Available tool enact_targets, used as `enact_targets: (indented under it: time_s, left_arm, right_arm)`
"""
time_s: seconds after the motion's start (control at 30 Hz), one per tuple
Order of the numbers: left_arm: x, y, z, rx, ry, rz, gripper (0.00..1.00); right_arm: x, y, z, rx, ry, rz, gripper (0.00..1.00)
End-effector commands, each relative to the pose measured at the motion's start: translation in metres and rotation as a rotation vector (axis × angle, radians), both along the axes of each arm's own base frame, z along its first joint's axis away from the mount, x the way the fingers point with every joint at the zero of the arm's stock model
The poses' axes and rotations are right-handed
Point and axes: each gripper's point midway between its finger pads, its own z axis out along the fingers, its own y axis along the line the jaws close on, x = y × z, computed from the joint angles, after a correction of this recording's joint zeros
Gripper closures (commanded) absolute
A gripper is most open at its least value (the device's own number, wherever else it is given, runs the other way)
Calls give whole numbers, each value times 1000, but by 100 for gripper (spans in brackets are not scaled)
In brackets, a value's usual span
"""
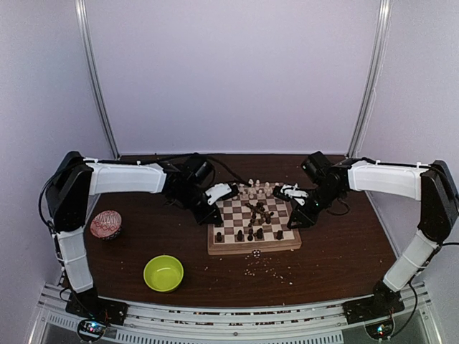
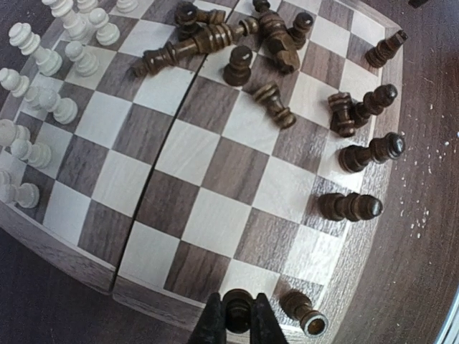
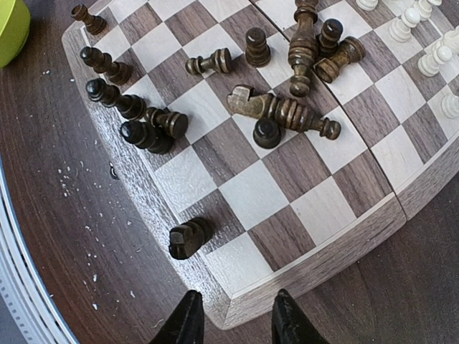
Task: Set up the chess pieces on the board
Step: Place the pawn at h7.
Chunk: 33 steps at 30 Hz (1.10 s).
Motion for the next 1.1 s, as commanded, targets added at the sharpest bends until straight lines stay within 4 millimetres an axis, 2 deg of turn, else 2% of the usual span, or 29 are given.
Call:
enact_targets:
  time_s: [0.0,0.3,0.57,0.7,0.83,1.07]
  left_arm:
    - [-2,-11,1,-52,7,-49,93]
    - [-12,-12,-13,-26,34,-86,92]
    - [-5,-9,-26,21,22,-49,88]
    - [-2,-8,-25,32,11,-36,82]
    - [0,-7,-12,20,-13,-33,73]
    - [7,-21,36,-78,-67,-41,66]
  right_arm:
    - [4,3,4,19,2,-8,66]
    - [4,2,4,14,-3,-8,66]
    - [4,2,5,16,-3,-8,66]
    - [4,2,6,16,-5,-8,66]
    - [3,2,6,17,-6,-6,66]
    - [3,2,6,19,-6,-3,66]
